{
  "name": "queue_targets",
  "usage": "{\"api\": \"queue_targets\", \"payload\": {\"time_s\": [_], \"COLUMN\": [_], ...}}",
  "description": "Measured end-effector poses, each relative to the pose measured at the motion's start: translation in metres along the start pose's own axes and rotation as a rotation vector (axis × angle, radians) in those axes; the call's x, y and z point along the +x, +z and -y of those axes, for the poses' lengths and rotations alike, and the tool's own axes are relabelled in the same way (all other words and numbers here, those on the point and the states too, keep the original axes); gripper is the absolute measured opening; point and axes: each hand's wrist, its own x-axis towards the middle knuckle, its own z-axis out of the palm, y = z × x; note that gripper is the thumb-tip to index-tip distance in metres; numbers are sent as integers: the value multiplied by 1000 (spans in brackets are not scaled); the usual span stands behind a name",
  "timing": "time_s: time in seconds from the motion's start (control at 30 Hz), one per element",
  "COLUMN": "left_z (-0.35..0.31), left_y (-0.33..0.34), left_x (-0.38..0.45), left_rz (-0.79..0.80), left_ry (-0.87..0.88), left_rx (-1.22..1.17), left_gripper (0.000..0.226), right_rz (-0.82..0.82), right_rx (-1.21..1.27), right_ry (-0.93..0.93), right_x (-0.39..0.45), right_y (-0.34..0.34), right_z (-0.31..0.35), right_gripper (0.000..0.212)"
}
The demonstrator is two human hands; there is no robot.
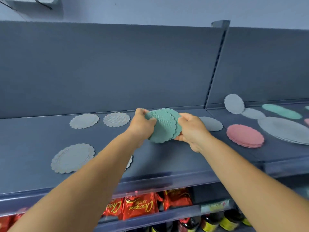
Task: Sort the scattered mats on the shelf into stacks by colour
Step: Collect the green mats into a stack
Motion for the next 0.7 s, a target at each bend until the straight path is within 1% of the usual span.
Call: {"api": "queue_targets", "payload": {"time_s": [0.07,0.13,0.23,0.27,0.3,0.37,0.47,0.57,0.63,0.7], "left_z": [-2,-6,-13,-17,-20,-29,-42,-58,-70,-84], "left_y": [20,41,72,82,92,110,141,185,219,253], "left_x": [-4,-9,-21,-23,-26,-28,-26,-24,-21,-15], "left_rz": [41,92,180,215,252,306,323,308,288,261], "left_ry": [6,14,20,27,32,53,94,130,151,161], "left_rx": [48,109,125,120,114,97,52,1,0,8], "left_gripper": [37,39,37,37,35,35,29,26,28,32], "right_rz": [-24,-20,-59,-83,-109,-164,-225,-259,-272,-255], "right_rx": [-18,-87,-220,-237,-240,-206,-130,-125,-158,-186], "right_ry": [1,-1,-17,-26,-30,-37,-30,-42,-58,-67], "right_x": [-8,-15,-21,-22,-22,-22,-13,0,11,22], "right_y": [-16,-32,-58,-68,-78,-99,-136,-181,-216,-254], "right_z": [-4,-11,-19,-20,-21,-21,-26,-30,-31,-32], "right_gripper": [26,25,47,50,51,45,35,34,36,33]}}
